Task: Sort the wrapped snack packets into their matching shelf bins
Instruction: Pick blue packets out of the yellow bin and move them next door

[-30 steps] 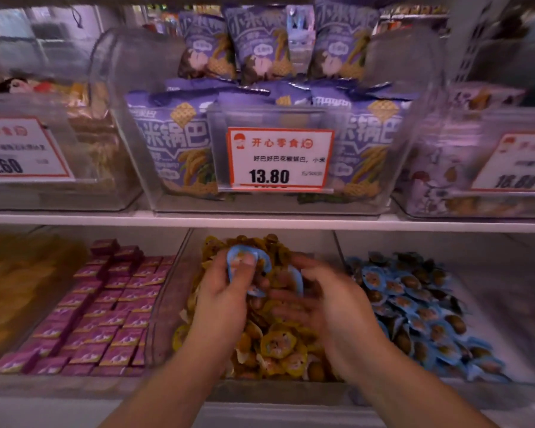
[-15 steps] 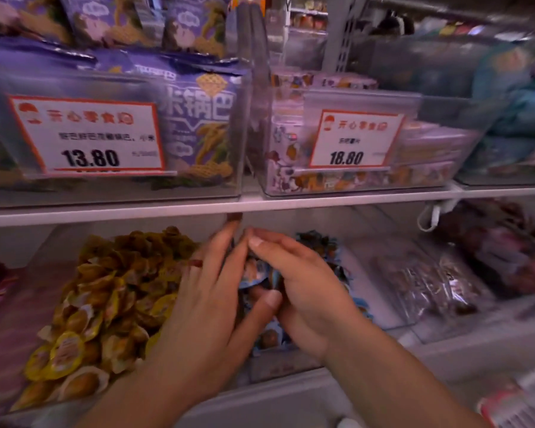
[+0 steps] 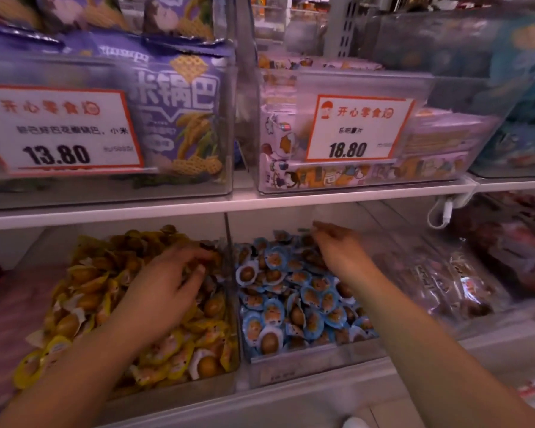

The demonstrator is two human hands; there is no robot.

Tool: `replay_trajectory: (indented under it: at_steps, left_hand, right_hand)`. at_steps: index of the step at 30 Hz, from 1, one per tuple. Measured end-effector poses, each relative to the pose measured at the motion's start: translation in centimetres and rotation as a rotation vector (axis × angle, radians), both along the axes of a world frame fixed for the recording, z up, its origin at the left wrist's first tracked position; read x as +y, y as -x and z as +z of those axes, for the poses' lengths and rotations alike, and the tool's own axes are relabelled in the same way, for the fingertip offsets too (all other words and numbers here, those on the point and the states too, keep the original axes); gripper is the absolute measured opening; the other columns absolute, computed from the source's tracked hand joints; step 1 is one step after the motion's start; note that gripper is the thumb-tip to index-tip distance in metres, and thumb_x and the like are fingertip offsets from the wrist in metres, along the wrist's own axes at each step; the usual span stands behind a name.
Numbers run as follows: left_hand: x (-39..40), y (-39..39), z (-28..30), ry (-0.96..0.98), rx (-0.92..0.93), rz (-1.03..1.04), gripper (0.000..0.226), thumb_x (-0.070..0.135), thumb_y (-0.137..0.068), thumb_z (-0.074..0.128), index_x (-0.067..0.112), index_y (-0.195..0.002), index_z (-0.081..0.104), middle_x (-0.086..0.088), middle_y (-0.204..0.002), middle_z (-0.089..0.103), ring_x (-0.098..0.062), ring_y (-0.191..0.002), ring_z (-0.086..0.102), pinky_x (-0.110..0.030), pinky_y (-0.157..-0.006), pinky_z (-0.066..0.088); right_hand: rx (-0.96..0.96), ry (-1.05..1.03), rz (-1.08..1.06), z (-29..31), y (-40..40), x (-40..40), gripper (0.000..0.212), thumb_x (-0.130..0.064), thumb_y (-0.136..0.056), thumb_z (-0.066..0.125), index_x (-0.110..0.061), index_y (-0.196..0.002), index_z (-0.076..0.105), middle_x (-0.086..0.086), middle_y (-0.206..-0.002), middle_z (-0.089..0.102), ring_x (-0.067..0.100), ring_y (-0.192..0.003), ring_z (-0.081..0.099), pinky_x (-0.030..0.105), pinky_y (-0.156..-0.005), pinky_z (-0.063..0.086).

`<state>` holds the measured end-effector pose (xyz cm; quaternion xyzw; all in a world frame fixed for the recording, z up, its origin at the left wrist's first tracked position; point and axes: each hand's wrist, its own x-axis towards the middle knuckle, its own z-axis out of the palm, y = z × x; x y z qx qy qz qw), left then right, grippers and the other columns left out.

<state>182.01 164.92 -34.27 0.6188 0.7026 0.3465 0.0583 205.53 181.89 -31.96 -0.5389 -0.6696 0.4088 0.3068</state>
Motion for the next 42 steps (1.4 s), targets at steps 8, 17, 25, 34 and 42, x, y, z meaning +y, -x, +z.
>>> replay_trajectory:
  at_steps: [8,17,25,34,42]
  left_hand:
    - [2.1,2.5,1.2,0.143,0.275,-0.084,0.029,0.030,-0.091,0.048,0.023,-0.115,0.062,0.000,-0.112,0.062,-0.022,-0.104,0.060,-0.036,-0.089,0.048]
    - [10.2,3.6,-0.8,0.590,0.460,-0.034,0.074,0.065,-0.082,0.053,0.023,-0.142,0.039,-0.011,-0.136,0.050,-0.033,-0.120,0.052,-0.042,-0.099,0.044]
    - [11.6,3.5,-0.2,0.781,0.403,-0.050,0.076,0.058,-0.054,0.074,0.033,-0.123,0.054,-0.003,-0.120,0.066,-0.022,-0.099,0.065,-0.033,-0.082,0.055]
    - [11.3,3.6,-1.8,0.594,0.617,-0.017,0.064,0.066,-0.078,0.058,0.033,-0.133,0.048,-0.003,-0.131,0.060,-0.031,-0.120,0.053,-0.044,-0.099,0.035]
    - [9.1,5.8,0.3,0.476,-0.107,-0.183,0.032,0.030,-0.075,0.077,0.028,-0.104,0.064,0.003,-0.099,0.071,-0.017,-0.089,0.071,-0.033,-0.075,0.058]
  right_hand:
    - [0.275,-0.102,0.502,-0.5,5.8,-10.4,0.034,-0.031,-0.085,0.062,-0.037,-0.118,0.058,-0.023,-0.109,0.068,-0.007,-0.106,0.060,0.013,-0.089,0.048]
    - [0.281,-0.136,0.495,-0.2,6.4,-10.5,0.053,-0.028,-0.068,0.065,-0.031,-0.120,0.052,0.001,-0.121,0.060,0.005,-0.109,0.059,0.033,-0.096,0.050]
    - [0.250,-0.133,0.483,-0.8,6.3,-10.2,0.061,-0.046,-0.069,0.065,-0.038,-0.127,0.048,-0.003,-0.126,0.057,0.008,-0.115,0.057,0.042,-0.099,0.049]
    - [0.204,-0.149,0.463,-1.5,6.4,-9.9,0.059,-0.038,-0.075,0.065,-0.038,-0.132,0.047,-0.004,-0.123,0.058,0.007,-0.112,0.059,0.042,-0.096,0.051]
    - [0.181,-0.158,0.464,-1.6,6.3,-9.7,0.061,-0.044,-0.071,0.062,-0.041,-0.129,0.046,-0.004,-0.121,0.058,0.008,-0.110,0.059,0.042,-0.094,0.052]
